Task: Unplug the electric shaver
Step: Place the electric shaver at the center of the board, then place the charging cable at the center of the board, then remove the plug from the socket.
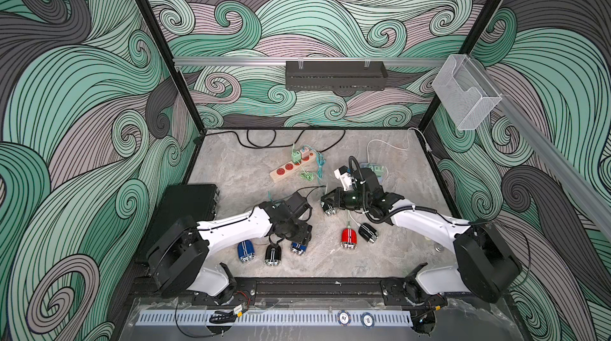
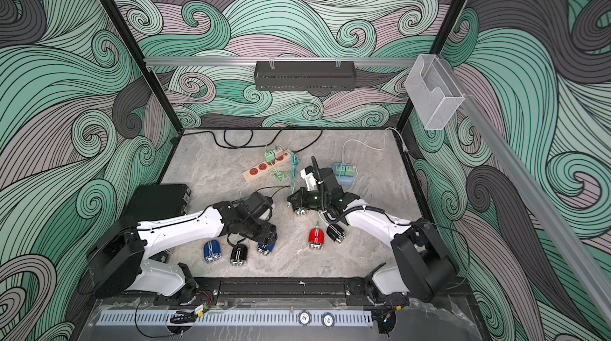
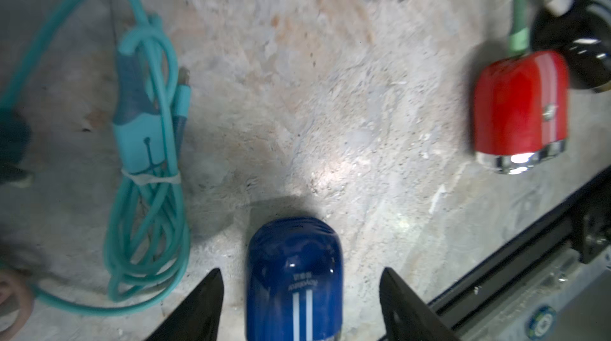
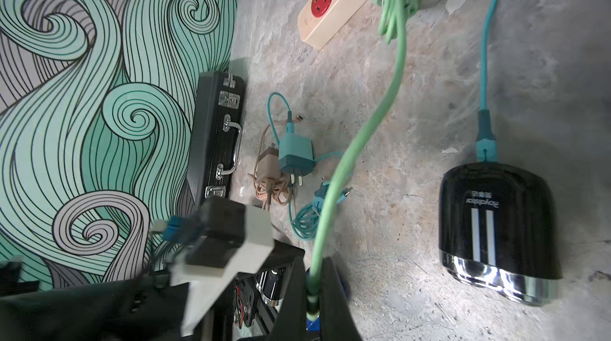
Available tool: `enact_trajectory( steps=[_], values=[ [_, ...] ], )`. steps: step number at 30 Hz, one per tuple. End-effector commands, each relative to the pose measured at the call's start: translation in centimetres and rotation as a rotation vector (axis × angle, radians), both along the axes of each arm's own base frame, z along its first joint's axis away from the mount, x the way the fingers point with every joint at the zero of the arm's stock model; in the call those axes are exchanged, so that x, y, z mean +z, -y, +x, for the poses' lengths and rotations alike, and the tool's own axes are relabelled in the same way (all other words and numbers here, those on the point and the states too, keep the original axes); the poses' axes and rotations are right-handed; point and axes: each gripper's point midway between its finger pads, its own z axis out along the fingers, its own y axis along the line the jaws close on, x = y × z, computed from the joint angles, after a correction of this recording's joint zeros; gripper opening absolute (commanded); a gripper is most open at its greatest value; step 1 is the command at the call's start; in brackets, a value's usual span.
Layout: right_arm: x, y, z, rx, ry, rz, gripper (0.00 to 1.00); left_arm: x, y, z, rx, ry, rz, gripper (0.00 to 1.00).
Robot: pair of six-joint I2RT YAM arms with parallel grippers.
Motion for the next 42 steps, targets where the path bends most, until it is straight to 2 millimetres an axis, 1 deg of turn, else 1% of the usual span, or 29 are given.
enact_trajectory(
  steps=[1, 3, 6, 8, 10, 11, 12, 14, 16, 18, 22, 25, 27, 30, 33, 37, 42],
  values=[
    [1.0, -2.4, 0.0, 0.073, 0.033, 0.043, 0.07, 2.8, -1.3, 2.0, 0.033, 0.048, -0.003, 0.74],
    [0.4, -3.4, 0.0, 0.086, 0.023, 0.039, 0.07, 4.0, -2.2, 3.6, 0.061, 0.067, -0.013, 0.74],
    [-0.5, -5.0, 0.1, 0.100, 0.016, 0.035, 0.10, 5.9, -3.5, 6.8, 0.108, 0.122, -0.030, 0.73],
    [-0.9, -6.0, 0.3, 0.108, 0.020, 0.025, 0.11, 7.2, -4.6, 9.5, 0.151, 0.176, -0.021, 0.72],
    [-1.4, -6.6, 0.7, 0.096, 0.021, 0.011, 0.13, 8.2, -5.4, 12.0, 0.180, 0.214, -0.026, 0.70],
    [-1.6, -6.7, 0.9, 0.089, 0.020, 0.005, 0.16, 8.3, -5.8, 13.4, 0.187, 0.232, -0.014, 0.69],
    [-1.9, -6.7, 1.0, 0.078, 0.015, -0.002, 0.20, 8.4, -6.1, 14.6, 0.195, 0.248, -0.008, 0.69],
    [-2.0, -6.4, 1.4, 0.051, 0.020, -0.015, 0.31, 9.1, -6.3, 17.1, 0.185, 0.283, -0.014, 0.69],
    [-1.8, -5.7, 1.6, 0.029, 0.035, -0.037, 0.41, 9.2, -6.3, 19.3, 0.174, 0.303, -0.008, 0.69],
    [-1.3, -5.0, 1.6, 0.015, 0.054, -0.054, 0.45, 8.9, -6.2, 21.2, 0.151, 0.300, -0.003, 0.69],
    [-0.1, -3.5, 1.3, 0.006, 0.085, -0.067, 0.47, 8.4, -6.1, 24.8, 0.083, 0.292, 0.015, 0.69],
    [0.4, -2.3, 1.0, -0.003, 0.102, -0.079, 0.47, 8.3, -5.3, 27.0, 0.023, 0.321, -0.011, 0.68],
    [0.6, -1.7, 0.8, -0.010, 0.108, -0.078, 0.47, 7.8, -5.0, 28.4, -0.001, 0.349, -0.010, 0.67],
    [1.1, -0.9, 0.5, -0.016, 0.116, -0.079, 0.48, 6.8, -5.0, 30.3, -0.018, 0.375, 0.001, 0.64],
    [1.5, -0.3, 0.3, -0.019, 0.124, -0.087, 0.48, 5.8, -5.1, 31.9, -0.016, 0.375, 0.008, 0.64],
    [1.7, 0.4, 0.1, -0.029, 0.133, -0.100, 0.48, 4.6, -3.9, 32.9, -0.076, 0.371, -0.023, 0.64],
    [1.0, 1.1, -0.1, -0.045, 0.122, -0.115, 0.48, 3.1, -3.2, 34.1, -0.093, 0.376, -0.048, 0.62]
  ],
)
